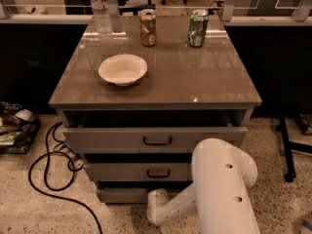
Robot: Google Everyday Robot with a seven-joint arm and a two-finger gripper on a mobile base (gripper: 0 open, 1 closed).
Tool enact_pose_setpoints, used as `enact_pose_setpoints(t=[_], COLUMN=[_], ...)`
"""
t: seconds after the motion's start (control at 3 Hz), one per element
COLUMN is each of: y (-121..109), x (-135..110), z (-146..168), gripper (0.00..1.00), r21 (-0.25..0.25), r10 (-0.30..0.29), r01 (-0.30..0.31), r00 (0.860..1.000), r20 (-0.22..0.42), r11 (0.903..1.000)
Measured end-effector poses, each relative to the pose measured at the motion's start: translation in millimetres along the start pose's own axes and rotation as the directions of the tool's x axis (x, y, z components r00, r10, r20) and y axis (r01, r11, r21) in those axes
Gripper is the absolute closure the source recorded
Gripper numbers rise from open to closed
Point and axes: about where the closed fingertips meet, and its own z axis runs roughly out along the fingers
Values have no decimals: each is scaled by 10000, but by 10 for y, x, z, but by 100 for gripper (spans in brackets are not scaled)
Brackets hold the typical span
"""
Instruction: Open bottom drawer
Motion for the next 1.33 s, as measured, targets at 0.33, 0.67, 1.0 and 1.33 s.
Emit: enact_pose_setpoints(t=[0.33,0.67,1.0,1.33], y=[0,1,1,3], x=[0,0,0,1], z=[0,0,1,2], gripper=[59,37,12,0], r21=[-1,-1,-2,-4], r10=[0,0,0,0], r01=[0,0,0,0], r00=[10000,10000,10000,10000], r20=[0,0,-1,-1], r11=[10000,10000,10000,10000])
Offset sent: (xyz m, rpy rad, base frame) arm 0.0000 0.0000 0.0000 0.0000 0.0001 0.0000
